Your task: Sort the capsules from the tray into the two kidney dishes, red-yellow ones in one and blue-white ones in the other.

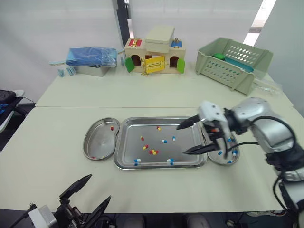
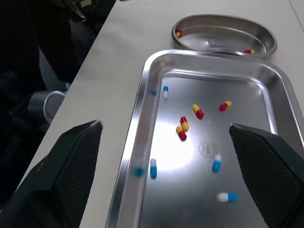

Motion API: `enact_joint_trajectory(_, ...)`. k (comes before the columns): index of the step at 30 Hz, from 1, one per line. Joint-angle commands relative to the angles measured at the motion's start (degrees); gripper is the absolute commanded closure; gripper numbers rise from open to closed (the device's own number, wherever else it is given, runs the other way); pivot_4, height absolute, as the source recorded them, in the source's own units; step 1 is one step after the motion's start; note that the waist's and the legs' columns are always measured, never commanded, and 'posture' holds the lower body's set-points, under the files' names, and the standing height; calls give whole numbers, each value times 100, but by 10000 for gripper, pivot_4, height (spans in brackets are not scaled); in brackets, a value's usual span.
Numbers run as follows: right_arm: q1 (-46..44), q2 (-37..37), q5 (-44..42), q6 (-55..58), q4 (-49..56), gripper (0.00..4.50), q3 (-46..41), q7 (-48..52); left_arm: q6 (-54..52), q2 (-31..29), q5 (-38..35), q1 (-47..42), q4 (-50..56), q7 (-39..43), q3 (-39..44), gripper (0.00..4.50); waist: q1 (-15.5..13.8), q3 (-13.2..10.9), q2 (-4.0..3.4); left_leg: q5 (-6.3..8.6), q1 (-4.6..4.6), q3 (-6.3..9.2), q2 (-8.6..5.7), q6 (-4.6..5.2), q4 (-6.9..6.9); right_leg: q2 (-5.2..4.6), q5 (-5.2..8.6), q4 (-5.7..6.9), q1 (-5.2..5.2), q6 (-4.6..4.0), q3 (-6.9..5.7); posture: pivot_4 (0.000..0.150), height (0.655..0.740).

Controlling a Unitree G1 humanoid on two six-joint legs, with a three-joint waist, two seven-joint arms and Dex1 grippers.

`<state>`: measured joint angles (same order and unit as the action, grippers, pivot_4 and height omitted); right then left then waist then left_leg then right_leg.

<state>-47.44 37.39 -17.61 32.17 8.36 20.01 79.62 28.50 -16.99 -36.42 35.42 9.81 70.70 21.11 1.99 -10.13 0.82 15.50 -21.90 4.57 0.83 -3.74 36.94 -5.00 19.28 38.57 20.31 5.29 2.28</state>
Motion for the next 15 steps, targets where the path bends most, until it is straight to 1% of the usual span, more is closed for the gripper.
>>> enact_joint_trajectory(1,-530,-710,420,152,-237,343,491,-568,320,120,53,-8,-132,63,-176,0,5,-1,-1,0,-1,1,0,0,0,0,0,0,2,0,0,1500,7400)
enact_joint_trajectory(4,-805,-1651,1029,-150,-845,343,1217,-1059,410,173,61,-10,-95,-20,-332,0,67,0,-2,0,-6,-1,-1,0,-2,0,0,1,13,-1,5,1500,7400)
enact_joint_trajectory(8,-938,-2354,1471,-307,-1476,343,1553,-1484,479,110,75,4,-98,-114,-401,0,126,-2,-5,0,-9,1,-1,0,-7,0,0,7,23,-1,6,1500,7400)
enact_joint_trajectory(10,-933,-2568,1563,-313,-1596,343,1657,-1554,486,80,134,30,-108,-163,-430,0,124,-2,-5,0,-15,0,-3,-1,-5,-3,0,6,27,-1,7,1500,7400)
enact_joint_trajectory(14,-878,-2769,1654,-293,-1648,343,1804,-1473,541,72,171,51,-137,-201,-502,0,128,-2,-4,0,-14,3,-2,0,-5,-1,0,10,30,-1,6,1500,7400)
enact_joint_trajectory(15,-868,-2799,1678,-295,-1667,2044,1825,-1450,580,82,171,47,-142,-194,-523,0,128,-2,-4,0,-13,3,-2,0,-6,-1,0,13,30,-1,6,1500,7400)
